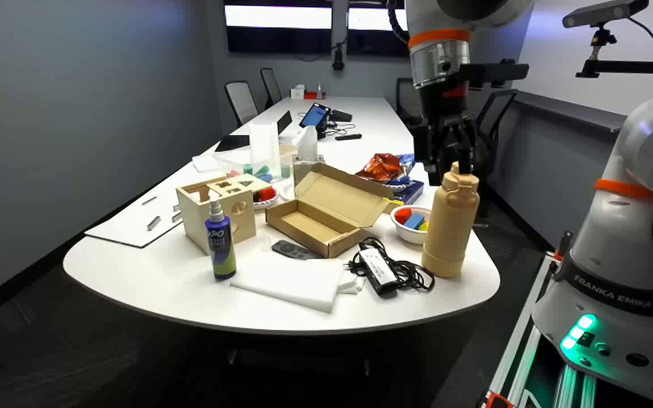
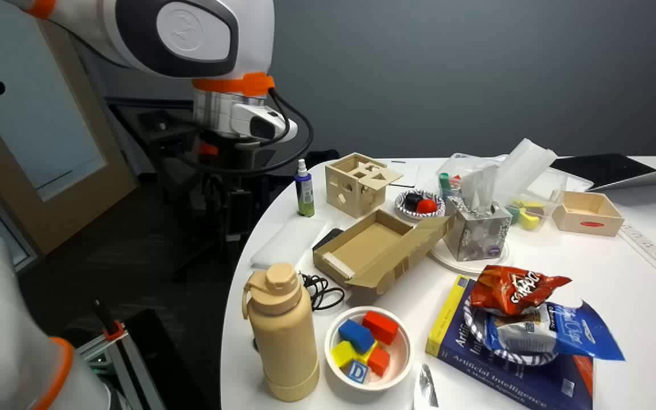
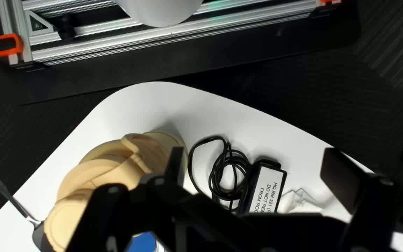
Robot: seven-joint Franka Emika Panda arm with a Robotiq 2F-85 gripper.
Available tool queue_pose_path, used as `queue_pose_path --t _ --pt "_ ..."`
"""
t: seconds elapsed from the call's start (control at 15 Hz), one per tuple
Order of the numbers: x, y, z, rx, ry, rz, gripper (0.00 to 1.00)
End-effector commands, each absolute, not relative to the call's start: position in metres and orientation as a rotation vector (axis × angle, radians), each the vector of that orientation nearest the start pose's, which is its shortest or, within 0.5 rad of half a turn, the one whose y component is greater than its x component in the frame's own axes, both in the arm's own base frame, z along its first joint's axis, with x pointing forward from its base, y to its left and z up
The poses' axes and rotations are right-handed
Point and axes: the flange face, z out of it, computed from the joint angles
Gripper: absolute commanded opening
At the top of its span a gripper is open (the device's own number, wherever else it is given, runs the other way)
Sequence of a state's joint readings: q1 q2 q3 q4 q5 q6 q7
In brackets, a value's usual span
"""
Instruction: Put the black cable in the cardboard box
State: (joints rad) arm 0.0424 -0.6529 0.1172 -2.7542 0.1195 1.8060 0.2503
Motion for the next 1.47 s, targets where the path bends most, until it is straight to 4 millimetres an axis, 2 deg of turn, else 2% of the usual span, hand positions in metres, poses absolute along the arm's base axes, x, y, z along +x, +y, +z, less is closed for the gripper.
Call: queue_pose_path --t 0.0,0.07,0.2,0.6,1.0,1.4 --pt "0.296 0.054 0.382 -3.112 0.266 0.471 1.00" --pt "0.296 0.054 0.382 -3.112 0.266 0.471 1.00" --pt "0.307 0.069 0.369 -3.125 0.250 0.466 1.00" --pt "0.334 0.122 0.318 -3.172 0.181 0.298 1.00" --pt "0.355 0.129 0.252 -3.146 0.375 0.184 1.00" --pt "0.358 0.130 0.204 -3.183 0.547 0.193 1.00"
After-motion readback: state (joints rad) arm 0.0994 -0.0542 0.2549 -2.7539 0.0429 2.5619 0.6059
